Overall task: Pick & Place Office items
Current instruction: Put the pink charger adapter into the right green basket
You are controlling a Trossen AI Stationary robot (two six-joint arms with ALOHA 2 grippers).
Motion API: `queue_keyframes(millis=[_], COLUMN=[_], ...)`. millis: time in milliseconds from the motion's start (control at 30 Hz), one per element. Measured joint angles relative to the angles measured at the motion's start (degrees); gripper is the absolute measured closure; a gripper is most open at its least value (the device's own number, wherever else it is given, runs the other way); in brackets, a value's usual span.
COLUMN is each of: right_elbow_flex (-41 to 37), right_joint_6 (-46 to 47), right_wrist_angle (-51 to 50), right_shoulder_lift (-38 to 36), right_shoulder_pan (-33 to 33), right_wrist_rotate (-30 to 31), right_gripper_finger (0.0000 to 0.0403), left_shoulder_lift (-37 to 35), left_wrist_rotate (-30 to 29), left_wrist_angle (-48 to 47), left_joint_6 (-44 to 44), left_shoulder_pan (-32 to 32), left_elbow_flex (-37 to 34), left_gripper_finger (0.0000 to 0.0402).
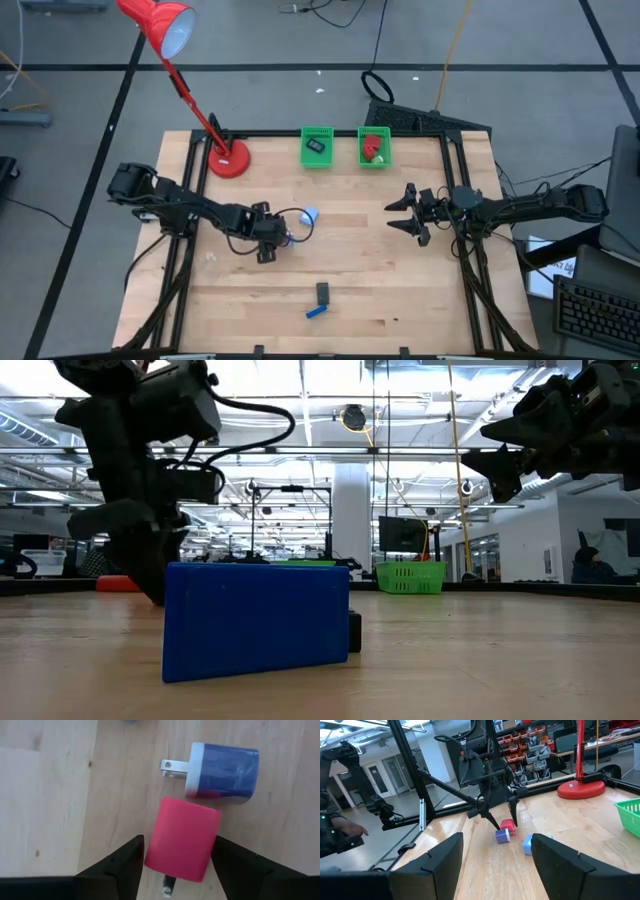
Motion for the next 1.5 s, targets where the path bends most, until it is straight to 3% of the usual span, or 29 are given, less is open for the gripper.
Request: queue_keyframes(millis=[433,700,933,1200,1333,1500], right_elbow_flex=[0.00,0.00,0.00,0.00,0.00,0.00], right_joint_6=[0.00,0.00,0.00,-0.02,0.58,0.54], right_wrist_angle=[-0.46,-0.46,-1.09,-2.05,-0.28,1.53], right_shoulder_lift=[0.02,0.02,0.02,0.04,0.63,2.67], right_shoulder_pan=[0.00,0.00,0.00,0.00,0.06,1.03], right_wrist_rotate=[-0.02,-0.02,0.00,0.37,0.31,0.38], right_gripper_finger=[0.0179,0.0179,0.0179,0.0179,0.0179,0.0179], left_shoulder_lift=[0.24,0.47,0.39,0.38,0.41,0.41], left_wrist_rotate=[0.20,-0.49,-0.47,1.31,3.00,1.11], left_wrist_angle=[0.72,3.27,2.73,1.91,-0.30,-4.27], left_joint_6=[-2.81,-6.91,-6.77,-7.55,-6.79,-3.92], left_shoulder_pan=[-0.11,-0.07,-0.07,-0.07,-0.60,-1.59], left_elbow_flex=[0.01,-0.09,-0.08,0.47,3.31,8.29], left_gripper_finger=[0.0234,0.0193,0.0246,0.0246,0.0246,0.0246])
